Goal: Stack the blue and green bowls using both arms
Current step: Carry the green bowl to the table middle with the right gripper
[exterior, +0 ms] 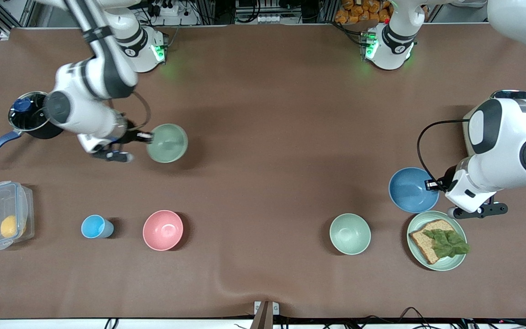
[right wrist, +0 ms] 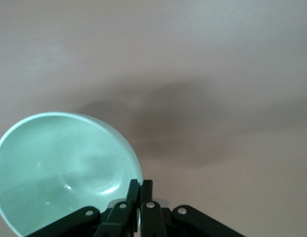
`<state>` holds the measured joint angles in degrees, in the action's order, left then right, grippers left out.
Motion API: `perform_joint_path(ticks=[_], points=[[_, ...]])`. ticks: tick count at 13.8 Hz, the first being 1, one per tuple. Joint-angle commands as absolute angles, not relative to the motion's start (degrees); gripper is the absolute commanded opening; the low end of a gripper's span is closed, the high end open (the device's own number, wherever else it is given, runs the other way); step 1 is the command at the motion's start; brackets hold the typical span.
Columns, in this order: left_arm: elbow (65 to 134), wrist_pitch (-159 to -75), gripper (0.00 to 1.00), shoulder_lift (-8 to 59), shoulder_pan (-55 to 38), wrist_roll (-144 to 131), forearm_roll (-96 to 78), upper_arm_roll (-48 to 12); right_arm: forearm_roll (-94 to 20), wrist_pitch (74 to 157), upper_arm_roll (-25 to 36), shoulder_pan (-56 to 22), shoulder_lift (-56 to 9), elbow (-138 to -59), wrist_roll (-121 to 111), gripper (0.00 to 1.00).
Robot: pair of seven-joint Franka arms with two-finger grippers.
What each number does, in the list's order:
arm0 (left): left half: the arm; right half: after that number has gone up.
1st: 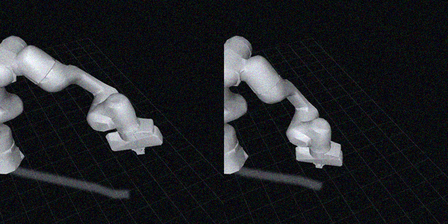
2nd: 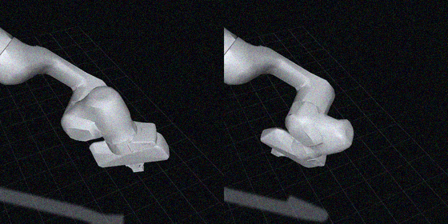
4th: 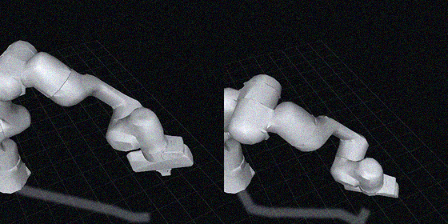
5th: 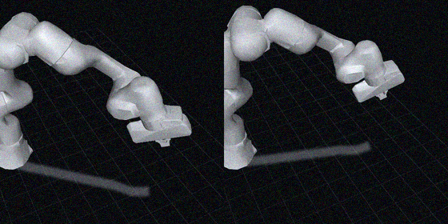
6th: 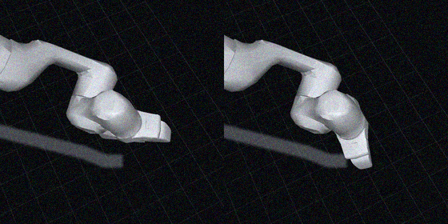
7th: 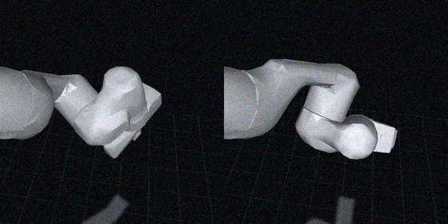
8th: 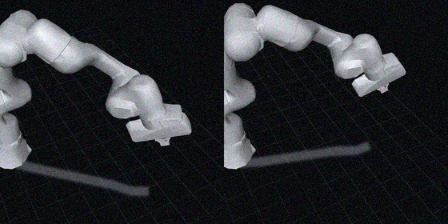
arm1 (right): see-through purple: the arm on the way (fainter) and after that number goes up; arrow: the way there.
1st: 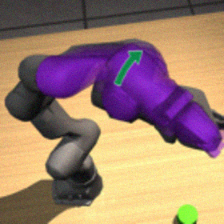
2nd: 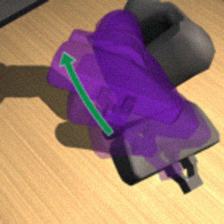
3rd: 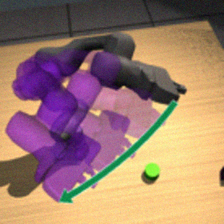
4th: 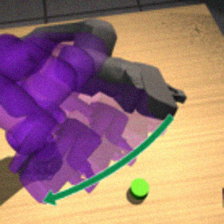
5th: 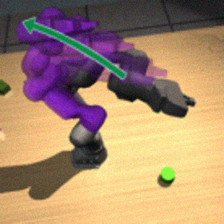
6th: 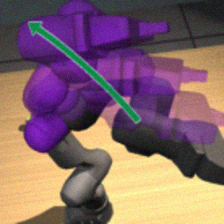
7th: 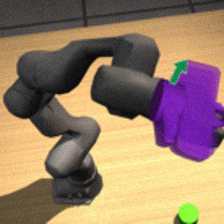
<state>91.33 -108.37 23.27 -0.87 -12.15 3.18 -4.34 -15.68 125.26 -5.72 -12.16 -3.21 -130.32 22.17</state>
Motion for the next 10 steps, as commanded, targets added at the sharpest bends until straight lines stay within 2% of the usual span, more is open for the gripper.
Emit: perform_joint_path(ticks=[1,5,10], points=[[92.02,-108.19,0.0,22.67,-0.26,-12.66,2.37,-4.75,-18.63,128.74,-5.01,-19.66,-3.69,-128.32,32.74,0.0],[92.02,-108.19,0.0,22.76,-0.26,-12.66,2.37,-4.75,-18.55,140.86,-4.92,-31.88,-9.65,-126.49,46.9,0.0],[92.02,-108.19,0.0,23.12,-0.26,-11.95,2.37,-4.75,-17.58,143.09,-4.75,-39.1,-18.09,-119.19,58.96,0.0]])
